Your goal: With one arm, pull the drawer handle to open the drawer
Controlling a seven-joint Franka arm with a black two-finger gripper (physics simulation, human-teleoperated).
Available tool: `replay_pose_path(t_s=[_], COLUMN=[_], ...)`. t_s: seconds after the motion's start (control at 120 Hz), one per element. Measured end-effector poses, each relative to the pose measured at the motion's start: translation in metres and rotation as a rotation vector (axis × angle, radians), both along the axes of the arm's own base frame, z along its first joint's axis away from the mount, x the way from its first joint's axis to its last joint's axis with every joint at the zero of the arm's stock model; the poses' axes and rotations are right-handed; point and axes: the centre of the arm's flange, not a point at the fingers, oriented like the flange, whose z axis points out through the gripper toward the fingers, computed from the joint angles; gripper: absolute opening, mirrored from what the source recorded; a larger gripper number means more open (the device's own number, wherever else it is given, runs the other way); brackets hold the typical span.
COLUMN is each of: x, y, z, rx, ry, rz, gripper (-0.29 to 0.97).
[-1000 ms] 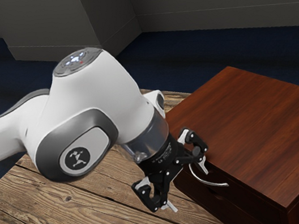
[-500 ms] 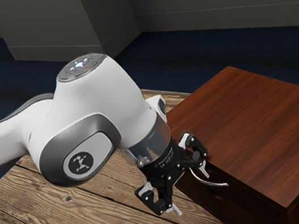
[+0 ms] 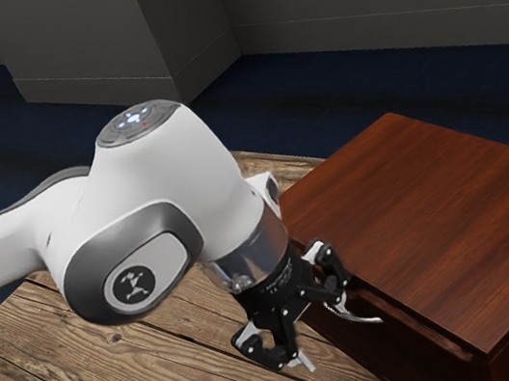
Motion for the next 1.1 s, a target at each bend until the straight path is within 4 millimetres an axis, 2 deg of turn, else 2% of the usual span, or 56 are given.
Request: replay_pose_path(t_s=[0.283, 0.433, 0.875, 1.1], x=[-0.008, -0.011, -0.034, -0.045], y=[0.005, 0.007, 0.017, 0.016], z=[0.013, 0.006, 0.007, 0.008], rx=[-0.019, -0.016, -0.043, -0.050], ry=[-0.032, -0.021, -0.020, -0.022], rz=[0.000, 0.000, 0.000, -0.003], gripper=[0.33, 0.33, 0.33, 0.33])
